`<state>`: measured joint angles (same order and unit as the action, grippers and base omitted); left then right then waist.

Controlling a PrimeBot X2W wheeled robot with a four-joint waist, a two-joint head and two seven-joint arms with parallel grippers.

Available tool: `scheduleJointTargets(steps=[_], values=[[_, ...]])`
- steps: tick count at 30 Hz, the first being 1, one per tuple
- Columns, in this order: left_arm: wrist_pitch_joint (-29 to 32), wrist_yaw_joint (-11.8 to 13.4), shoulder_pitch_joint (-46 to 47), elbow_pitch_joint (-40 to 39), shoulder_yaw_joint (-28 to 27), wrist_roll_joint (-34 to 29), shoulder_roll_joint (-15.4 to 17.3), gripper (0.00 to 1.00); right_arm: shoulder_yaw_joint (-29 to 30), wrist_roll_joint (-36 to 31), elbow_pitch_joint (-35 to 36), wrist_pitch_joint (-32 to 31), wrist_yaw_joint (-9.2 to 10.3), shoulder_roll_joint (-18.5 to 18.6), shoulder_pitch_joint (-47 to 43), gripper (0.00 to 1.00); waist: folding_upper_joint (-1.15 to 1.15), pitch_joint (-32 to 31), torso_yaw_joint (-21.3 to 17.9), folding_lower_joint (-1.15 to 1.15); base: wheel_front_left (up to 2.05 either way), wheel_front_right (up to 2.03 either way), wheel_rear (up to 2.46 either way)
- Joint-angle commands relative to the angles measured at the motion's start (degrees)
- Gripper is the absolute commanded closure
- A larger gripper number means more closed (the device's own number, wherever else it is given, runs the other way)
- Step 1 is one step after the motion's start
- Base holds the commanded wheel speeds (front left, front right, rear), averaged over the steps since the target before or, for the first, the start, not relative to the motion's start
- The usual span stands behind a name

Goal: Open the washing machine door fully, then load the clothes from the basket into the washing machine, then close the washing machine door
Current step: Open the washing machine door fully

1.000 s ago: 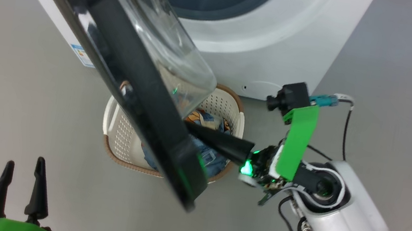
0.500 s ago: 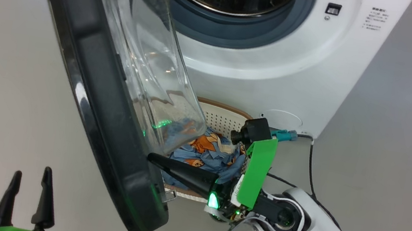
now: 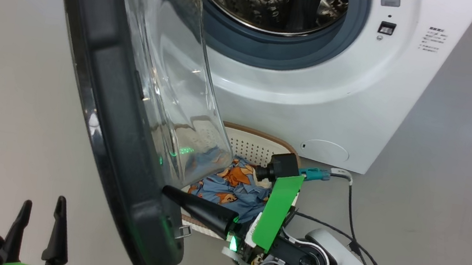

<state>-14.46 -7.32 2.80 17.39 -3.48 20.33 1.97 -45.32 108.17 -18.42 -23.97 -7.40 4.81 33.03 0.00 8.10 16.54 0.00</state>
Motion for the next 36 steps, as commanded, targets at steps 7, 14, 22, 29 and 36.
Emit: scheduleJointTargets(steps=[7,14,22,29,36], values=[[-0.5,-0.2,0.3,-0.7,-3.8,-0.6,1.1,0.00,2.6,-10.6,5.6,2.7,-0.09,-1.8,-1.8,0.00,0.00,-2.1,-2.7,0.00,0.00,0.00,0.00],[-0.5,-0.2,-0.4,-0.7,-4.8,-1.1,1.3,0.00,2.0,-25.4,11.7,13.7,-0.09,3.7,-5.1,0.00,0.00,-3.9,-4.9,0.00,0.00,0.00,0.00],[-0.5,-0.2,-2.8,-0.5,-5.7,-1.5,1.3,0.00,-3.8,-38.2,8.5,36.5,-0.09,14.2,-8.3,0.00,0.00,-7.5,-7.4,0.00,0.00,0.00,0.00],[-0.5,-0.2,-5.1,-1.1,-7.3,-1.6,1.2,0.00,8.7,-51.7,6.3,38.9,-0.09,15.0,-13.2,0.00,0.00,-8.4,-10.2,0.00,0.00,0.00,0.00],[-0.5,-0.2,-6.0,-1.3,-7.4,-1.5,1.0,0.00,24.1,-71.1,8.4,39.0,-0.09,11.0,-22.9,0.00,0.00,-8.7,-11.6,0.00,0.00,0.00,0.00]])
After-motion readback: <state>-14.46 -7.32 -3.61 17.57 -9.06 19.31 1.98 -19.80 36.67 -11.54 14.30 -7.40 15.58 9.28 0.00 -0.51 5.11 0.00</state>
